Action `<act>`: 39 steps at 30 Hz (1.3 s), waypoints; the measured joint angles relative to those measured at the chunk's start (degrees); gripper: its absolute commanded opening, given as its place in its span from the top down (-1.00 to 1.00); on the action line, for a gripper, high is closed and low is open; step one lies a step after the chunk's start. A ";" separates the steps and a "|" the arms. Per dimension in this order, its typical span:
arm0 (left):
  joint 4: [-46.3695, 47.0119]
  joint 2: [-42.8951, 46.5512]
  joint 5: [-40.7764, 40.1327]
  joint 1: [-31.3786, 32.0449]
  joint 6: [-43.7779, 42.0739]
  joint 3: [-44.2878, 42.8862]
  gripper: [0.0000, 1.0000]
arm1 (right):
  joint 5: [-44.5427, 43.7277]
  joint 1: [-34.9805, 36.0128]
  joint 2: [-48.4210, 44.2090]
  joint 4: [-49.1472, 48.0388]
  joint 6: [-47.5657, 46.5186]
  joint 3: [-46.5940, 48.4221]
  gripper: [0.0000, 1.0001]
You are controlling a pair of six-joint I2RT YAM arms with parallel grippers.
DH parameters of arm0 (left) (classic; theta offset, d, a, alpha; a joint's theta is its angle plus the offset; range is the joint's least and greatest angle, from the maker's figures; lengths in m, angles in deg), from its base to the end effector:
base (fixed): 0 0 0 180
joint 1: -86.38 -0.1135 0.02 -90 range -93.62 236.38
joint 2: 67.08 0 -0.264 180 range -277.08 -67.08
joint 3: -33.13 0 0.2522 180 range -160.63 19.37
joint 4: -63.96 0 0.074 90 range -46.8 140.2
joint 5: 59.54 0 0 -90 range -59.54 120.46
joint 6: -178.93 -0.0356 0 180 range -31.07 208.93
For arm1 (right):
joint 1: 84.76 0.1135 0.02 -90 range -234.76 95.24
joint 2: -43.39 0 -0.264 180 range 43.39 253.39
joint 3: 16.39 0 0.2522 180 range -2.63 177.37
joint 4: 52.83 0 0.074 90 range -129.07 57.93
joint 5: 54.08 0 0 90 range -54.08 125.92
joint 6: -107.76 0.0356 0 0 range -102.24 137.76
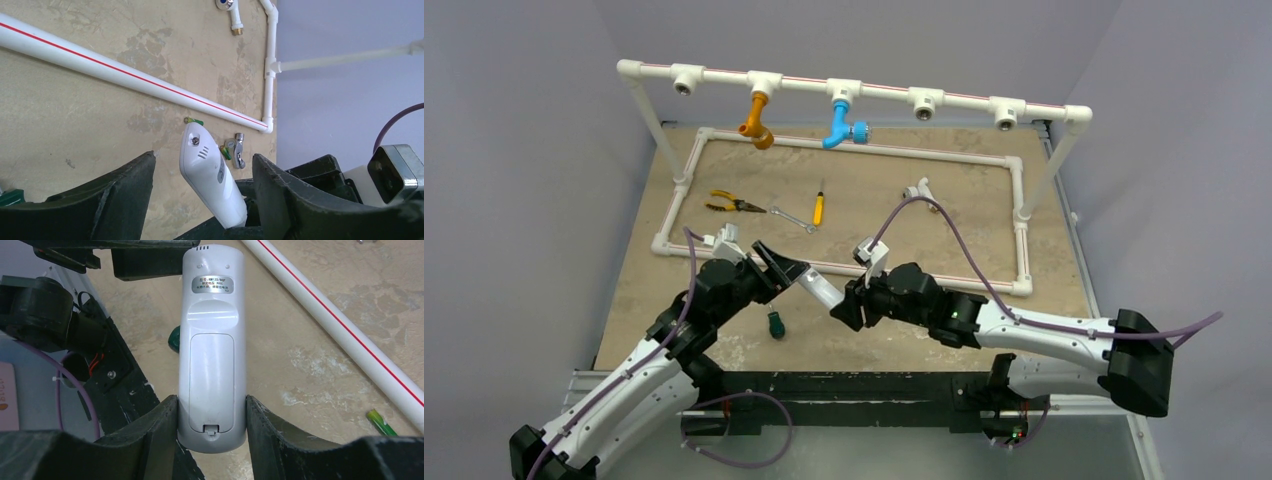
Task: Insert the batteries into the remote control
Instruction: Pick up the remote control from the center of the board.
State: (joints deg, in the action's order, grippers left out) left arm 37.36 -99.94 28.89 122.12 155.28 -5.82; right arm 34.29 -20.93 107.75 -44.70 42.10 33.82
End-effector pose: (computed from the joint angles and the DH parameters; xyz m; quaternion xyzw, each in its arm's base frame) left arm 0.1237 -0.0878 0.2451 -0.2244 0.7904 -0.4361 0.3670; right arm 0.1119 0.2255 0.2483 -0.2731 0.7842 0.3791 0.4084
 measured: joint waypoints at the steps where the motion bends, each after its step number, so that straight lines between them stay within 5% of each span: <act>1: -0.02 0.00 -0.20 0.04 0.11 0.00 -0.31 | -0.31 0.28 0.13 -0.02 0.00 0.02 1.00; 11: 0.39 -1.29 -0.44 1.33 0.13 -0.02 -0.21 | -0.76 2.38 2.38 -0.92 -0.07 2.12 1.00; 21: 1.42 -1.95 -0.42 2.34 0.55 -0.02 0.38 | -1.95 3.28 2.78 -2.23 -0.17 2.56 1.00; 39: 3.48 -4.37 0.00 4.07 1.16 -0.11 0.21 | -3.69 3.63 2.86 -2.60 -0.44 2.56 1.00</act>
State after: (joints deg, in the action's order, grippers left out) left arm 40.83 -104.31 28.89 126.19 156.44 -5.93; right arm 30.60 -17.30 110.61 -47.30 41.66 36.38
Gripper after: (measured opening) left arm 0.415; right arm 0.455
